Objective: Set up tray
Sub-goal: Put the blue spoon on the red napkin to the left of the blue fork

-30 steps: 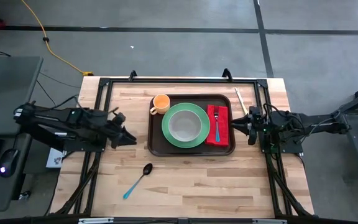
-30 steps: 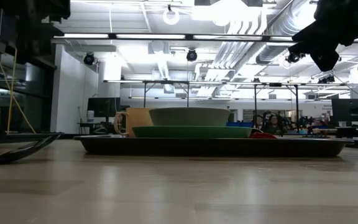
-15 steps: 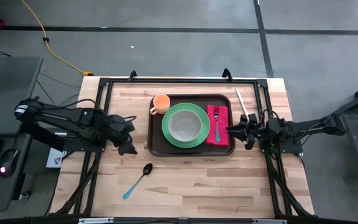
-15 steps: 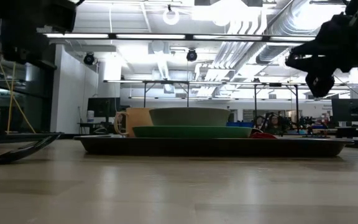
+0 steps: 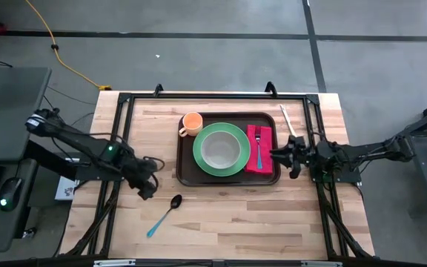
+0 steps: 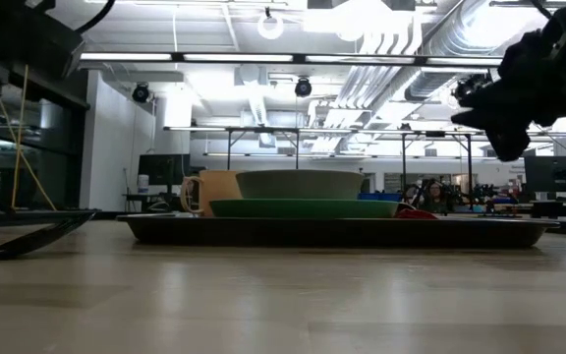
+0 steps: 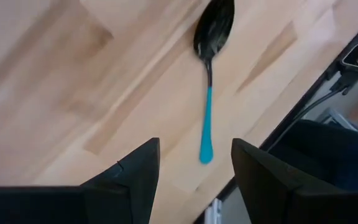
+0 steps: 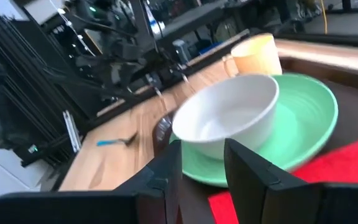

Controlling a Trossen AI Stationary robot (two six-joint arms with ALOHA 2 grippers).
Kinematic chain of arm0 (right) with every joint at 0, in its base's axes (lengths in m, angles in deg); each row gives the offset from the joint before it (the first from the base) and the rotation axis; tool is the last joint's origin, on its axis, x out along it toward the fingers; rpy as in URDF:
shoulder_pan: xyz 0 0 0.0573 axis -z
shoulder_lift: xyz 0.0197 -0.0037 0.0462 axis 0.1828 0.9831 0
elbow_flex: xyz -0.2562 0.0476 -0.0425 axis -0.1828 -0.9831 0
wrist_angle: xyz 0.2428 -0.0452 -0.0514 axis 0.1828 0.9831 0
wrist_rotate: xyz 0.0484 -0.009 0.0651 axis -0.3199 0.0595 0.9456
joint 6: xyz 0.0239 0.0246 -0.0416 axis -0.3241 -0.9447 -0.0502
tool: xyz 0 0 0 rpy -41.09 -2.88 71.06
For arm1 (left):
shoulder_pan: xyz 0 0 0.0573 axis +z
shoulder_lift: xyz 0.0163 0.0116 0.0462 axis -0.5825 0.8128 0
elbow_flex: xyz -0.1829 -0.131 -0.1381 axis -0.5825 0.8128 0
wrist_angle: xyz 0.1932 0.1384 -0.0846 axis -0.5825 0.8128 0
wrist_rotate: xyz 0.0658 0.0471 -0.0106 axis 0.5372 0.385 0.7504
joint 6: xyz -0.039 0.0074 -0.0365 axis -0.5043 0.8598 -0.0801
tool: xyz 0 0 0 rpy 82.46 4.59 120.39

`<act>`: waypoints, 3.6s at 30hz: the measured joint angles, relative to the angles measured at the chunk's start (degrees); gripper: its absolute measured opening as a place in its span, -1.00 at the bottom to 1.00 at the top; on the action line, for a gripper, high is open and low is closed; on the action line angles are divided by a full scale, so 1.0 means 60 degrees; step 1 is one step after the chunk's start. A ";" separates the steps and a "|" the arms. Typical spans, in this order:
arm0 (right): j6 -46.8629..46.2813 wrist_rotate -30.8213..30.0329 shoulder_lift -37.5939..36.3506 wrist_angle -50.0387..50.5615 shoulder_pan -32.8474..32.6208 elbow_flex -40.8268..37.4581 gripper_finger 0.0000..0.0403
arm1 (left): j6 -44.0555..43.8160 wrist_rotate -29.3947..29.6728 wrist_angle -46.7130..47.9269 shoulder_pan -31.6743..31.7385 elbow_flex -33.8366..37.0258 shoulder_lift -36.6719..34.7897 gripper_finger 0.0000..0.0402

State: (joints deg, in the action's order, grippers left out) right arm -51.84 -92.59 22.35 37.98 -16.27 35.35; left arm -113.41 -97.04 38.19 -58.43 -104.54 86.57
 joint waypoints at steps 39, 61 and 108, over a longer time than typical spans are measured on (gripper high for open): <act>0.0533 0.0398 0.0000 0.0478 0.0004 -0.0007 -0.51 | -0.3558 0.0862 -0.3130 -0.1519 0.0015 0.3632 0.14; 0.1930 0.3056 0.0004 0.0274 0.0000 -0.0011 -0.51 | -0.3436 0.0843 -0.4487 -0.1516 -0.0007 0.4472 0.14; 0.1928 0.3293 0.0004 0.0353 0.0004 -0.0015 -0.51 | -0.3648 0.1255 -0.3765 -0.1516 -0.0616 0.5424 0.14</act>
State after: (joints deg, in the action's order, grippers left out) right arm -40.27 -72.83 22.37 40.09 -16.25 35.26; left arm -135.30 -89.52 15.60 -67.53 -108.24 119.12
